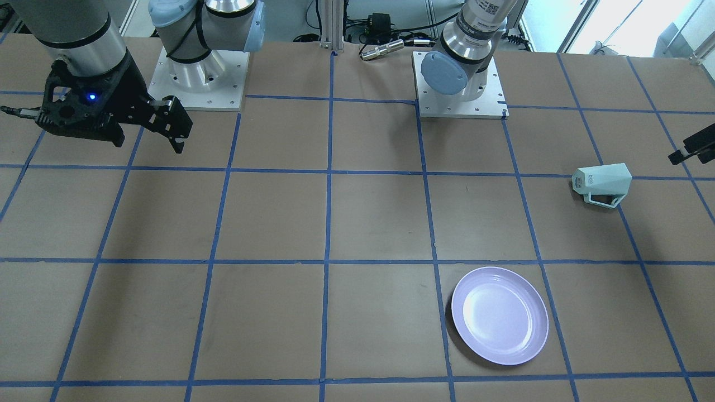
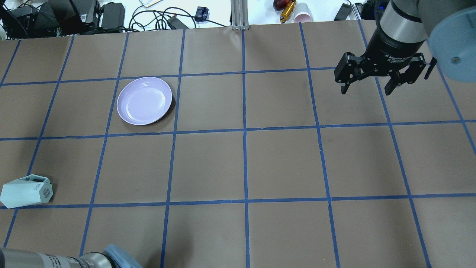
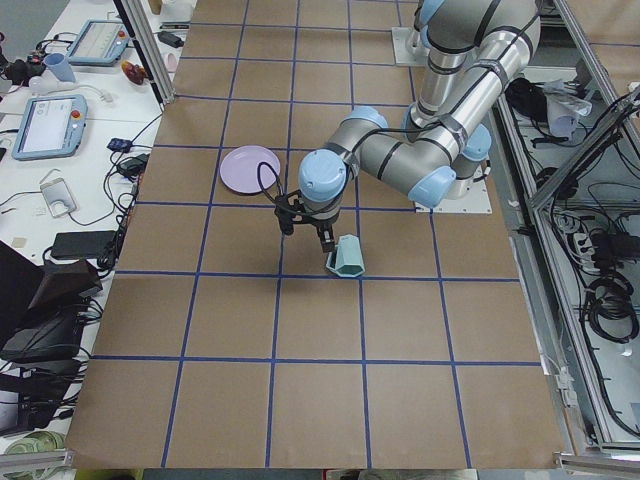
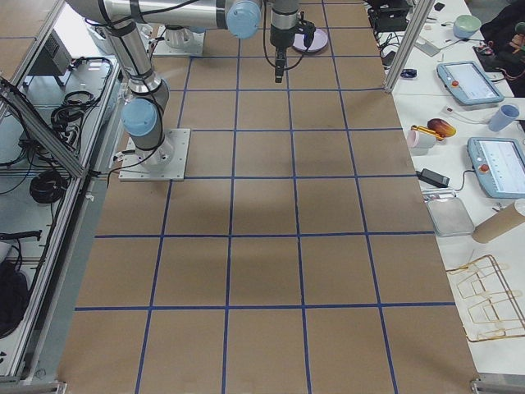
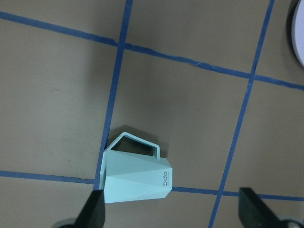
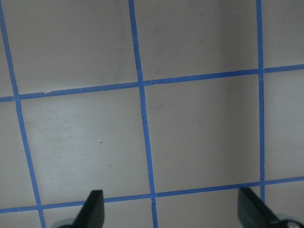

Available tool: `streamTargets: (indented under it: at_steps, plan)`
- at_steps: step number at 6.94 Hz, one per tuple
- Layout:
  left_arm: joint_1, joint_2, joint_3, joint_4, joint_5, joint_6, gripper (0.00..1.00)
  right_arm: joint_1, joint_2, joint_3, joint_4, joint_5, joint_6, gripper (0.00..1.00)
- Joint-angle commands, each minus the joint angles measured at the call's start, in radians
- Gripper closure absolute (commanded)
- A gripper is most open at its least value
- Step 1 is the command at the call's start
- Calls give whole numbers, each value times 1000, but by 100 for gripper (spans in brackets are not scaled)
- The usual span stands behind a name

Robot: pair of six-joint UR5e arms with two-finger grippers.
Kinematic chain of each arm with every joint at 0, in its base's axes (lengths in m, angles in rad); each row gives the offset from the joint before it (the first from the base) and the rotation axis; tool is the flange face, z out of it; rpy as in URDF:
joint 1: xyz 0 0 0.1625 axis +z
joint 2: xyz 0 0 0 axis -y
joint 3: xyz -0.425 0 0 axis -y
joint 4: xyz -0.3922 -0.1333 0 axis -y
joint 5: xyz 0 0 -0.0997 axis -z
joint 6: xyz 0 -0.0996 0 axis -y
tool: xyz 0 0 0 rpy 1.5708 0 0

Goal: Flip cup and place on plate
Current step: 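Lower the left gripper over the teal mug and close on it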

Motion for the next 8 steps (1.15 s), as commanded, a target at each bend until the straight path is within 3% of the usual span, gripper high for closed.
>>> streamTargets:
  at_steps: [1, 8]
  plan:
    - [73, -78, -16, 0, -3, 107, 0, 0, 0, -1, 0, 0, 0, 0]
    - [128, -242, -51, -11, 1, 270, 0, 0, 0, -1, 0, 0, 0, 0]
